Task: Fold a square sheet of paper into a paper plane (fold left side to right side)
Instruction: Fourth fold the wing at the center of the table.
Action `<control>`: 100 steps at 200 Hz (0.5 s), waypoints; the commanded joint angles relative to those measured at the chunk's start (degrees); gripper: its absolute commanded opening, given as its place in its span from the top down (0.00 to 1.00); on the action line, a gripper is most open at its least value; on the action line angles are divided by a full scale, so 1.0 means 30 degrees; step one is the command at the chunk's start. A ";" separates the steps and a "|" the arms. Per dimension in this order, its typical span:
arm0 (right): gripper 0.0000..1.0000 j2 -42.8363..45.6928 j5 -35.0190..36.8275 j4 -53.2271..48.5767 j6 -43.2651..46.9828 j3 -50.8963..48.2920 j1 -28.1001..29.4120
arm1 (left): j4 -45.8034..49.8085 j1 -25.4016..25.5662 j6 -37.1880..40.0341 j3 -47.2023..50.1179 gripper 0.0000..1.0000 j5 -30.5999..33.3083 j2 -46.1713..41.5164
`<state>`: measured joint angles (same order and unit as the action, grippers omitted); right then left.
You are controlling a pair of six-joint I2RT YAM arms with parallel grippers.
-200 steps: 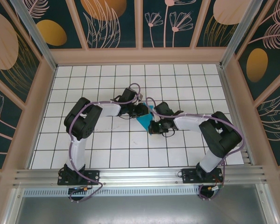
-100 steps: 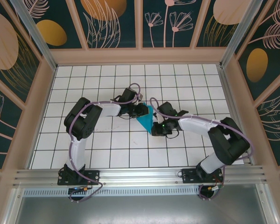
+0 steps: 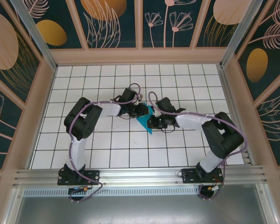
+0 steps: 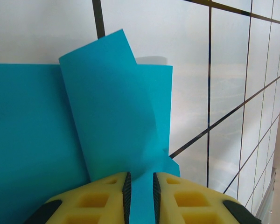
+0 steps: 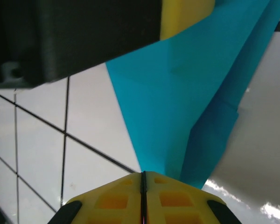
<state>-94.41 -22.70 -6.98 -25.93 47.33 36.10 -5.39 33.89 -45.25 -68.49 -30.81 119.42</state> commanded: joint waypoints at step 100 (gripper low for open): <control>0.90 0.0695 0.1341 -0.2185 0.0143 -0.2501 0.0829 | 0.2089 0.0014 0.0642 0.0092 0.76 0.1436 0.0772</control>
<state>-93.71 -20.58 -6.11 -25.85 42.63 37.67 -4.71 33.93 -45.06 -68.82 -30.59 119.42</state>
